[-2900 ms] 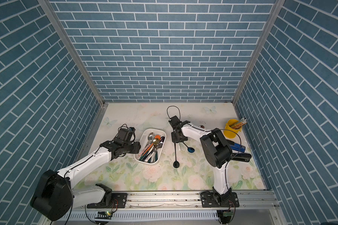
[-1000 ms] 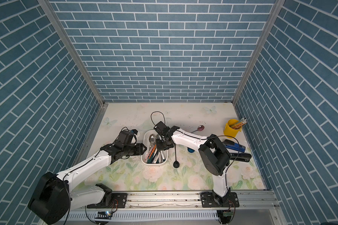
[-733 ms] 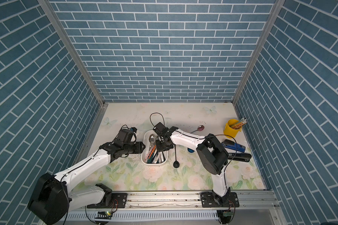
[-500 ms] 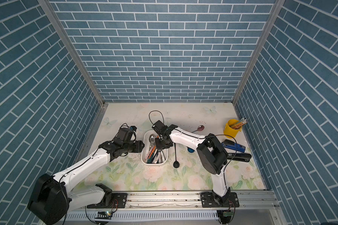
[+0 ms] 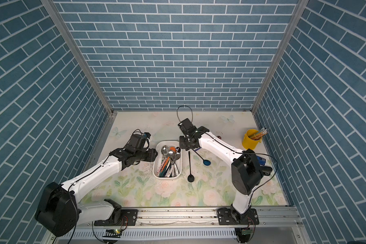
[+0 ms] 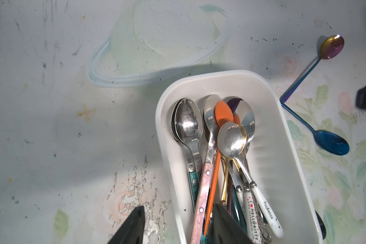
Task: Put the spoon into the storage box
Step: Place the spoon in the storage box, then pick up the spoon from the center of the board.
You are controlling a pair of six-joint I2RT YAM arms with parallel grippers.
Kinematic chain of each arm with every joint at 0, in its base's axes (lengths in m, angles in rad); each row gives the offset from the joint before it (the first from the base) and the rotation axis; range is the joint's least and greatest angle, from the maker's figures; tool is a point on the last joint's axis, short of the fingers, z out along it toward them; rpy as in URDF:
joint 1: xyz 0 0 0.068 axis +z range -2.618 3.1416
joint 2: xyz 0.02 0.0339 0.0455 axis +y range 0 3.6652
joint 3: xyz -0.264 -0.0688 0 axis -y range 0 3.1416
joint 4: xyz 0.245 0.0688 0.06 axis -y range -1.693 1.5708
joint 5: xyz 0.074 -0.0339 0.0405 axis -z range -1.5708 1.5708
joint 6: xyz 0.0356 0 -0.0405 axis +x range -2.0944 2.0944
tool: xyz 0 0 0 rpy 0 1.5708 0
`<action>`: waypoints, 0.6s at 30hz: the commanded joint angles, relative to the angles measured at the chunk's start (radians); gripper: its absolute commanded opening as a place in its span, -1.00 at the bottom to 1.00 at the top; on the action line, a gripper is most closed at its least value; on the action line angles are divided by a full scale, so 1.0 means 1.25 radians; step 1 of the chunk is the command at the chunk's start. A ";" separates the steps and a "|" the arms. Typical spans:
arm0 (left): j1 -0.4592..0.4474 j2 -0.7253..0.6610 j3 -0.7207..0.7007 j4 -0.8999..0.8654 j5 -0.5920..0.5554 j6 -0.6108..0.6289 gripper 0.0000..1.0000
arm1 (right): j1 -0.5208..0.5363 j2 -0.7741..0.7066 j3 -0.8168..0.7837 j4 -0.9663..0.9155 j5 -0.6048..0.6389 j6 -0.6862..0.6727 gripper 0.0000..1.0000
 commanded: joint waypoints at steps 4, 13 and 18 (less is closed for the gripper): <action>-0.002 0.009 0.007 -0.004 -0.001 0.011 0.15 | -0.170 0.013 -0.159 0.082 0.049 -0.006 -0.28; -0.002 -0.006 -0.015 -0.005 -0.008 -0.003 0.16 | -0.217 0.145 -0.077 0.145 0.033 -0.012 -0.25; -0.002 -0.016 -0.024 -0.005 -0.013 -0.007 0.16 | -0.231 0.183 -0.040 0.153 0.046 -0.008 -0.23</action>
